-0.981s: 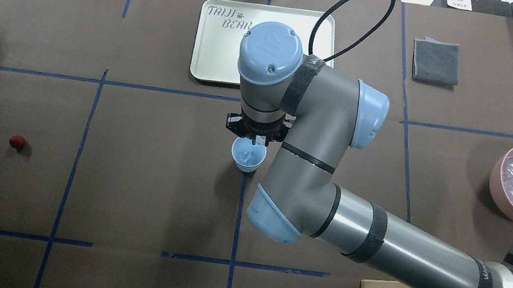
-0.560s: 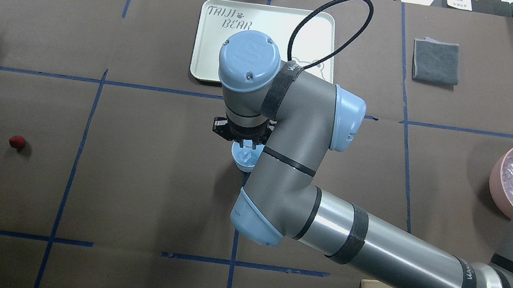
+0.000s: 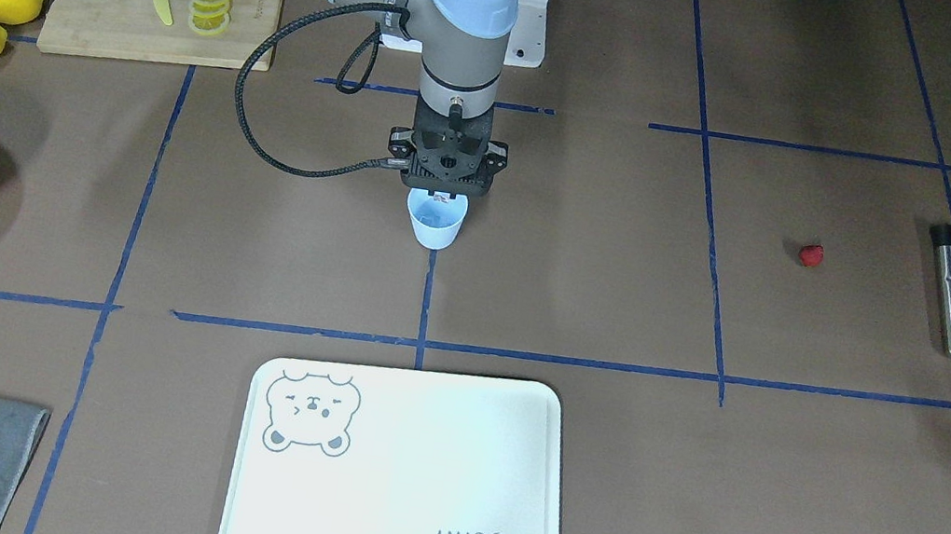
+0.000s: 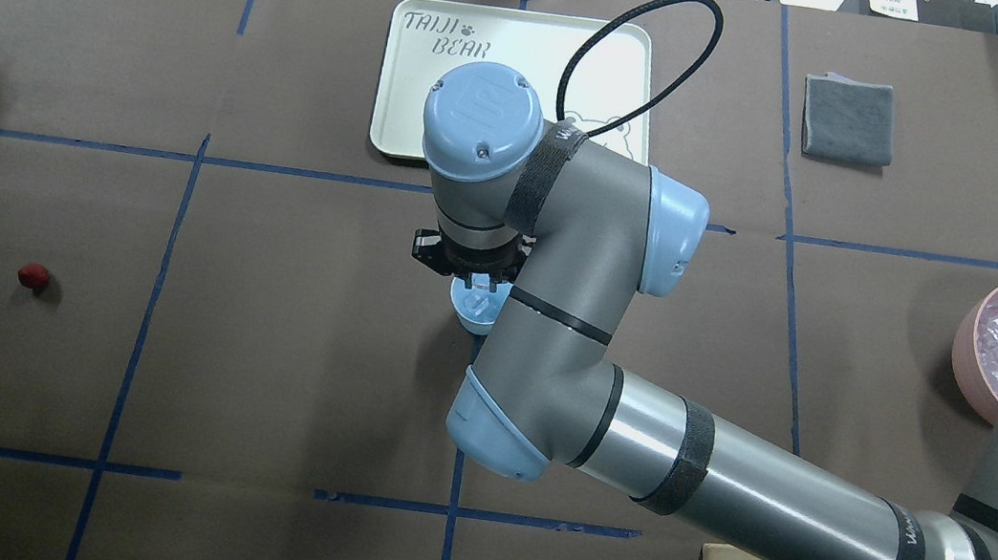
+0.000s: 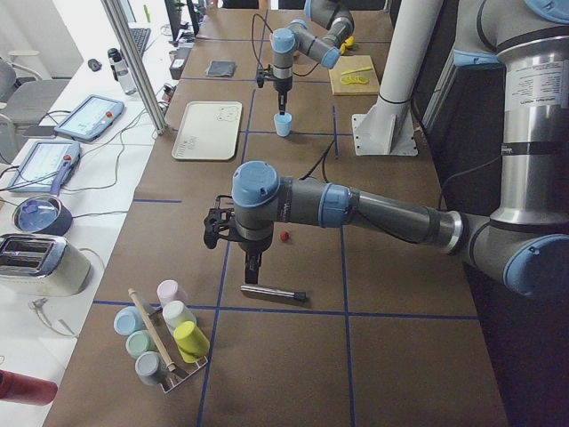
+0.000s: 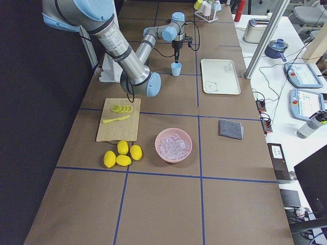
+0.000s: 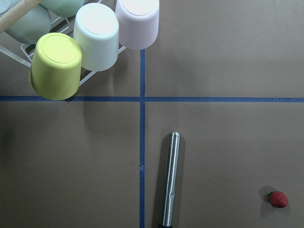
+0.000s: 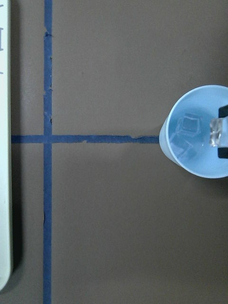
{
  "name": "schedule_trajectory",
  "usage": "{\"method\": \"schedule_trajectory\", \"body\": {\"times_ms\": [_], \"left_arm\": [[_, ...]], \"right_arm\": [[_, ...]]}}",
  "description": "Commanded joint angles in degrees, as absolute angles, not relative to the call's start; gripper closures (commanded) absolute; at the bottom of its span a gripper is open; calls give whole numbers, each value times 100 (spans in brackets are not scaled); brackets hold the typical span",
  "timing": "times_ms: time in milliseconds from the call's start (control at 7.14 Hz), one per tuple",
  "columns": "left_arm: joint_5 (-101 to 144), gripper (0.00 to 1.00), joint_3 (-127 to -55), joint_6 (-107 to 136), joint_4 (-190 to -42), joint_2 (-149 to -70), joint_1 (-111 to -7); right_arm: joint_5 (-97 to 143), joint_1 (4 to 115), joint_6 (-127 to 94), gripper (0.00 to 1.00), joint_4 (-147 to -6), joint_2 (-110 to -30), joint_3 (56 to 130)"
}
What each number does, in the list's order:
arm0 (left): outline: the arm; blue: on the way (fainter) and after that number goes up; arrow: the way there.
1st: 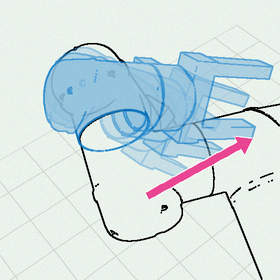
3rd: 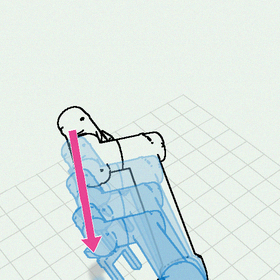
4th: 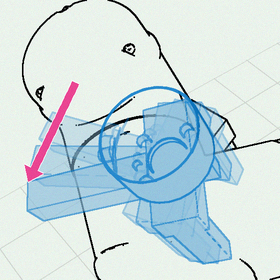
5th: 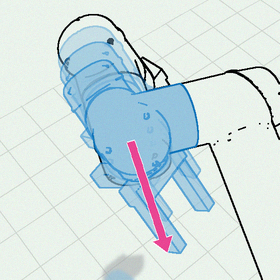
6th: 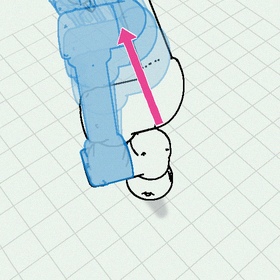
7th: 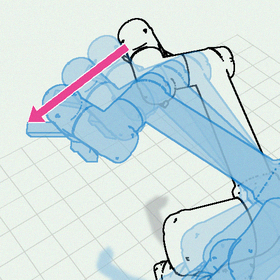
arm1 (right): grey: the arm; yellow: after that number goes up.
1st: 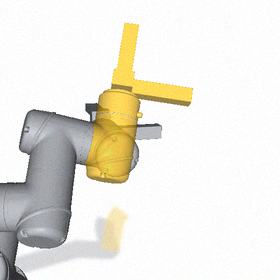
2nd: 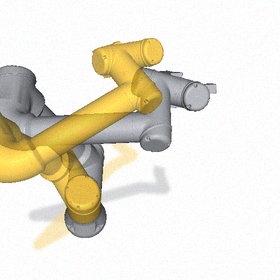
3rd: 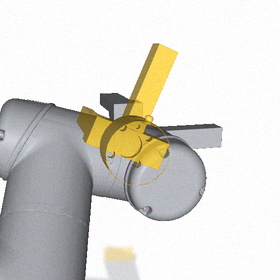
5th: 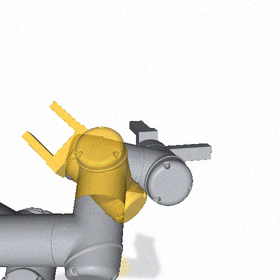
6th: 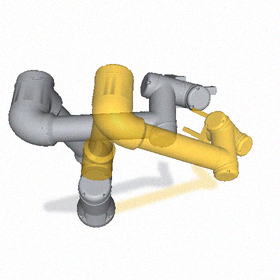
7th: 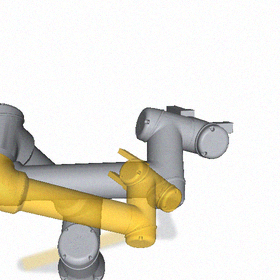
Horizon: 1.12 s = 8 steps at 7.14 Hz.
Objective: Mash ice and strawberries in cup
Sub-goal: 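Lower the right gripper into the cup and open it to drop the ice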
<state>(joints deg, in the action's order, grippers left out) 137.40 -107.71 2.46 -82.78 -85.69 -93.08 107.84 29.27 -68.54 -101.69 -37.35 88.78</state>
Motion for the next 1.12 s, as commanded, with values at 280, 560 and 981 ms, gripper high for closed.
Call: {"method": "schedule_trajectory", "body": {"times_ms": [280, 560, 981], "left_arm": [[13746, 0, -10758, 246, -8288, -8569, -9308], [13746, 0, -10775, 246, -8279, -8578, -9308], [13702, 0, -10828, 237, -8297, -8587, -9107]], "right_arm": [[10784, 2927, -6847, 53, -10169, -3753, 8886], [10784, 2935, -6847, 46, -10160, -3753, 8886], [10749, 2936, -6891, 0, -10151, -3735, 8991]]}}
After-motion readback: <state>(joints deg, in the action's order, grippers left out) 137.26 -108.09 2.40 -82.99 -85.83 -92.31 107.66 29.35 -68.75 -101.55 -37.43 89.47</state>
